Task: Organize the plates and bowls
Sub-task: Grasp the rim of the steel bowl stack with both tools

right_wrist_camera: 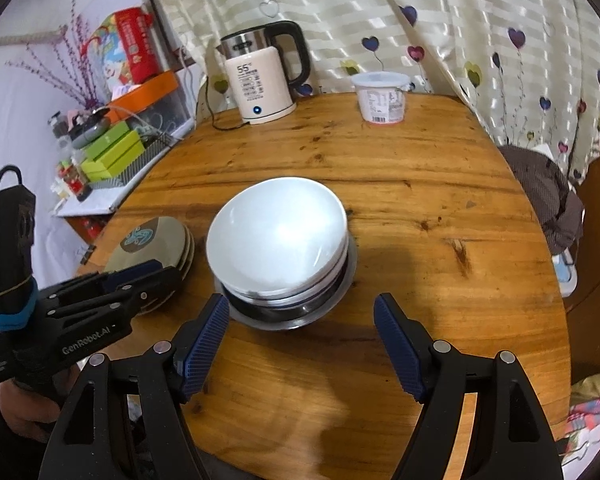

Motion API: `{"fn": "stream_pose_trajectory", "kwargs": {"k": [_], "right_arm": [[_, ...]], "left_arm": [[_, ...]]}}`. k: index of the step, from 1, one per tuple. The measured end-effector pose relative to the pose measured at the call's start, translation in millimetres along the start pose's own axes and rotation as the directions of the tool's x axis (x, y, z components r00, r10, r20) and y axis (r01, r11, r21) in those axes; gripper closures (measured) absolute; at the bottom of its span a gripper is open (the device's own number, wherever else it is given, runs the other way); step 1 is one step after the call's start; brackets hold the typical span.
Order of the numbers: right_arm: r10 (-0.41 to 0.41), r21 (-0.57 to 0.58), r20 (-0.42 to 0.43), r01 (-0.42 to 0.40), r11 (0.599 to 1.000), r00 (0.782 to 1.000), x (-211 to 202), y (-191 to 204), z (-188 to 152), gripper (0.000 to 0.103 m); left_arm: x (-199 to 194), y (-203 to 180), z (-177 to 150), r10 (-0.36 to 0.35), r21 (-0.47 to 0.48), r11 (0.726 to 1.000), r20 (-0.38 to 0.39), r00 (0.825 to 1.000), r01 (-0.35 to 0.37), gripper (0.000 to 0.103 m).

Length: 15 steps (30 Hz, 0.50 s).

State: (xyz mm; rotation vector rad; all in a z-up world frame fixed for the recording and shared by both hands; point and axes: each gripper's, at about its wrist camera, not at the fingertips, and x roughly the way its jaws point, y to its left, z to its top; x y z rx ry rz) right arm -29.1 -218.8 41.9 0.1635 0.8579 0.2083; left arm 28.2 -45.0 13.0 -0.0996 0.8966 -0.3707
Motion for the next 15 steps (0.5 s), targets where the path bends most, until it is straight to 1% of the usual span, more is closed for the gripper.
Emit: {"fn": "stream_pose_trajectory", "kwargs": {"k": [1, 2, 4, 6, 10, 15], "right_arm": [[0.002, 0.010, 0.000, -0.002, 1.000, 1.000, 0.3, -1.6, -0.9, 0.028], [0.007, 0.018, -0.002, -0.007, 1.000, 1.000, 1.2, -4.0, -1.5, 0.030], [0.016, 0.035, -0.009, -0.016, 0.999, 1.000, 3.7, -9.2, -2.6, 0.036], [0.023, 0.054, -0.020, -0.021, 0.998, 1.000, 7.1, -14.8, -3.6, 0.047], [0.046, 0.097, -0.043, -0.042, 0.994, 0.998, 14.6, -25.6, -7.2, 0.055], [0.086, 0.150, -0.064, -0.075, 0.986, 0.994, 24.6, -38.4, -10.0, 0.071]], "left_arm": [[2.2, 2.2, 0.7, -0.011, -0.013, 1.000, -0.007, 1.000, 0.011, 0.069], [3.8, 4.2, 1.0, -0.018, -0.023, 1.000, -0.011, 1.000, 0.018, 0.069], [6.1, 7.1, 1.4, -0.031, -0.037, 0.999, -0.013, 0.999, 0.030, 0.069], [9.3, 10.3, 2.0, -0.045, -0.051, 0.998, -0.018, 0.999, 0.044, 0.069], [16.9, 15.3, 4.2, -0.072, -0.072, 0.995, -0.032, 0.997, 0.069, 0.069], [26.9, 23.3, 5.8, -0.110, -0.111, 0.988, -0.058, 0.992, 0.103, 0.069]]}}
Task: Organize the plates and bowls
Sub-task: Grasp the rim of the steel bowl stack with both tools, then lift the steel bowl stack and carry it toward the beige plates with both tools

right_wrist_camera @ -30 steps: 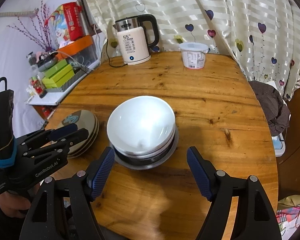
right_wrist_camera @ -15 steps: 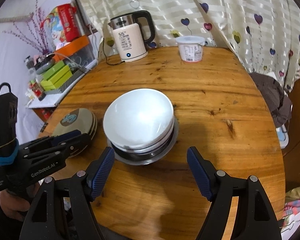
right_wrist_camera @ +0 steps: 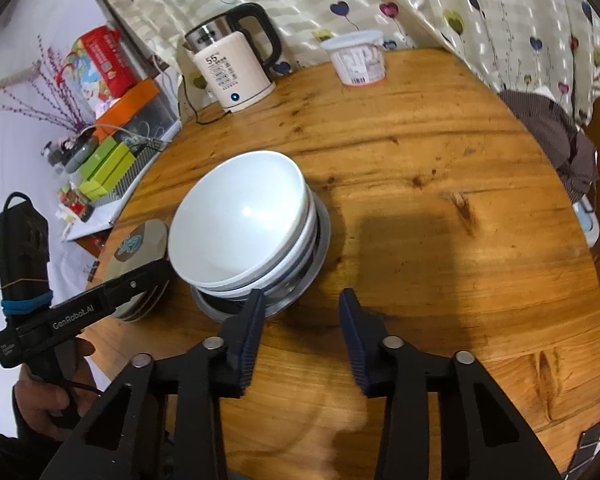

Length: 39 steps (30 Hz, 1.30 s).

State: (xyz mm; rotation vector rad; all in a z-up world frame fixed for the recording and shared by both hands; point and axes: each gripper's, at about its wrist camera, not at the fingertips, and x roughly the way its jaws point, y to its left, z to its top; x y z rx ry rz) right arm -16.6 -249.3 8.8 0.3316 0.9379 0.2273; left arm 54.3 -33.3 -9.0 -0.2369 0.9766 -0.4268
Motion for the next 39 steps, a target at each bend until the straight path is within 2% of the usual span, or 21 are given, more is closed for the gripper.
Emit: {"fn": "stream_pose_trajectory", "kwargs": {"k": [5, 10, 12, 23, 30, 39], "right_arm": [[0.043, 0.047, -0.019, -0.042, 0.998, 0.999, 9.2, -10.3, 1.8, 0.079], [0.079, 0.084, -0.031, -0.076, 0.994, 0.996, 17.9, -15.8, 5.5, 0.081], [0.091, 0.094, -0.035, -0.087, 0.992, 0.995, 20.9, -18.3, 6.7, 0.084], [0.155, 0.134, -0.037, -0.149, 0.980, 0.987, 28.8, -29.1, 14.7, 0.089], [0.211, 0.157, -0.039, -0.202, 0.967, 0.977, 30.8, -35.9, 18.1, 0.091], [0.218, 0.163, -0.035, -0.210, 0.964, 0.975, 29.4, -42.8, 22.0, 0.093]], "left_arm": [[5.4, 2.6, 3.3, -0.044, -0.015, 0.999, -0.011, 0.999, 0.044, 0.069], [14.0, 7.7, 7.6, -0.084, -0.043, 0.996, -0.032, 0.996, 0.082, 0.069], [17.1, 9.3, 8.3, -0.098, -0.054, 0.994, -0.039, 0.994, 0.096, 0.069], [26.9, 15.1, 14.4, -0.143, -0.080, 0.987, -0.060, 0.988, 0.138, 0.083], [29.4, 20.6, 17.1, -0.196, -0.106, 0.977, -0.078, 0.978, 0.187, 0.086], [35.1, 20.8, 17.9, -0.257, -0.124, 0.962, -0.103, 0.961, 0.244, 0.086]]}}
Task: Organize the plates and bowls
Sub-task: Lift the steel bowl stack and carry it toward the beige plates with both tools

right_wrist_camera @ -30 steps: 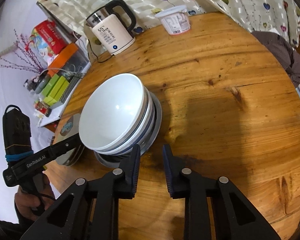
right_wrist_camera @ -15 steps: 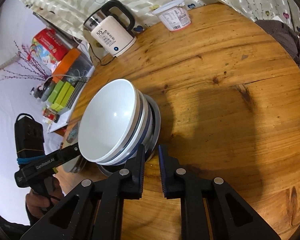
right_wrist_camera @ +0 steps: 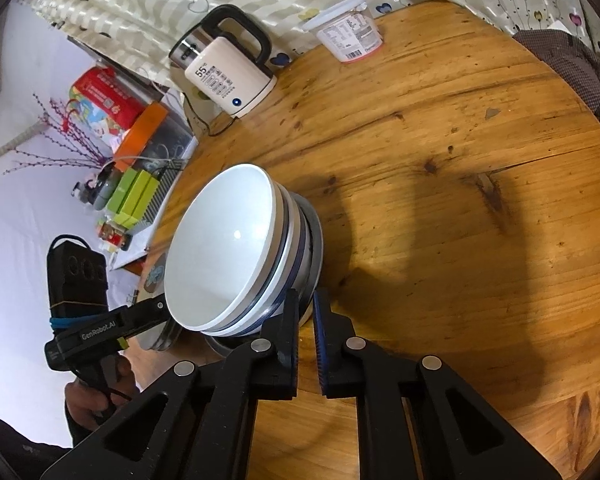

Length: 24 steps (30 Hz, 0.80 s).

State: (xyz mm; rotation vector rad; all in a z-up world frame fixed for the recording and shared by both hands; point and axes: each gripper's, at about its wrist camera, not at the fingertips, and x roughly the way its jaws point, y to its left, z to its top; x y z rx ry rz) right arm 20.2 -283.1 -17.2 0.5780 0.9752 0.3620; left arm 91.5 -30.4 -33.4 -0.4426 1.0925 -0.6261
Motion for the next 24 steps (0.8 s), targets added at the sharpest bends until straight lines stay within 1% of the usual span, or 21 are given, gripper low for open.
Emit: {"fn": "stream_pose_trajectory", "kwargs": {"k": [1, 4, 7, 13, 18, 24], "right_arm": [[0.004, 0.003, -0.001, -0.004, 1.000, 1.000, -0.5, -1.6, 0.5, 0.093], [0.020, 0.002, -0.012, -0.020, 1.000, 1.000, 0.2, -3.6, 2.4, 0.093], [0.038, 0.005, -0.020, -0.038, 0.999, 0.999, 0.8, -6.3, 4.3, 0.093], [0.099, 0.049, -0.024, -0.098, 0.994, 0.995, 2.9, -17.6, 7.2, 0.093], [0.111, 0.060, -0.021, -0.109, 0.992, 0.994, 4.1, -18.1, 7.3, 0.094], [0.122, 0.057, -0.023, -0.121, 0.991, 0.992, 4.9, -16.9, 6.7, 0.094]], "left_arm": [[0.7, 1.3, 0.4, -0.013, -0.007, 1.000, -0.003, 1.000, 0.013, 0.087], [1.7, 3.5, 1.8, -0.048, -0.015, 0.999, -0.010, 0.999, 0.048, 0.094], [1.8, 5.6, 2.7, -0.065, -0.019, 0.998, -0.012, 0.998, 0.065, 0.094], [2.4, 9.3, 2.9, -0.098, -0.040, 0.994, -0.016, 0.995, 0.097, 0.094], [2.1, 10.1, 2.1, -0.102, -0.041, 0.994, -0.013, 0.995, 0.101, 0.095], [-1.8, 9.4, 0.2, -0.091, -0.033, 0.995, -0.002, 0.996, 0.091, 0.095]]}}
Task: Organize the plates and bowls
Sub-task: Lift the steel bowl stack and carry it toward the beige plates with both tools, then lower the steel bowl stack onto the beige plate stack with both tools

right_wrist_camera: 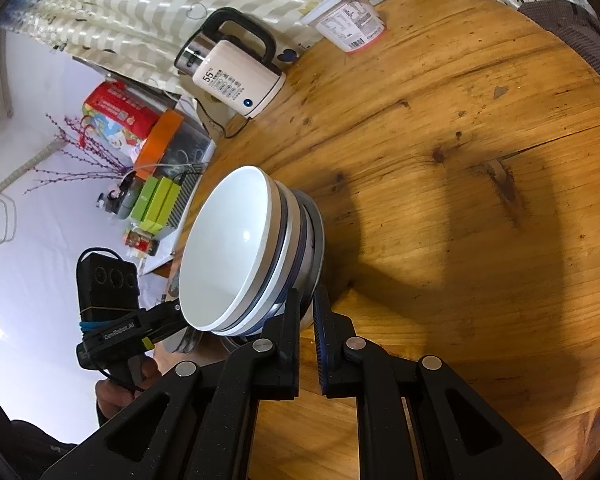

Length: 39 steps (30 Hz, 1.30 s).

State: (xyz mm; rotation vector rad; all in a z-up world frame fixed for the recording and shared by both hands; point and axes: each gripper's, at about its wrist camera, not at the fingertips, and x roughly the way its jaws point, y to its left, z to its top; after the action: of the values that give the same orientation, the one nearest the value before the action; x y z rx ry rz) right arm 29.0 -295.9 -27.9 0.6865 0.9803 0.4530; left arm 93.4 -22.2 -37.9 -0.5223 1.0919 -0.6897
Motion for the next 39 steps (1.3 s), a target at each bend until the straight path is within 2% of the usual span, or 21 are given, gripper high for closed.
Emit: {"fn": "stream_pose_trajectory", "kwargs": {"k": [18, 30, 39], "right_arm": [[0.014, -0.051, 0.008, -0.014, 0.999, 1.000, -1.8, 22.9, 3.3, 0.094], [0.045, -0.121, -0.026, -0.048, 0.992, 0.999, 16.8, 61.2, 6.9, 0.094], [0.080, -0.174, -0.088, -0.094, 0.980, 0.993, 47.1, 93.6, 4.5, 0.094]], "left_arm": [[-23.2, -4.6, -1.7, 0.006, 0.017, 1.000, 0.058, 0.998, -0.007, 0.095], [-68.3, 5.3, -7.0, 0.044, -0.003, 0.999, 0.138, 0.990, -0.044, 0.095], [-105.9, 24.3, -16.0, 0.102, -0.043, 0.994, 0.203, 0.974, -0.096, 0.095]]}}
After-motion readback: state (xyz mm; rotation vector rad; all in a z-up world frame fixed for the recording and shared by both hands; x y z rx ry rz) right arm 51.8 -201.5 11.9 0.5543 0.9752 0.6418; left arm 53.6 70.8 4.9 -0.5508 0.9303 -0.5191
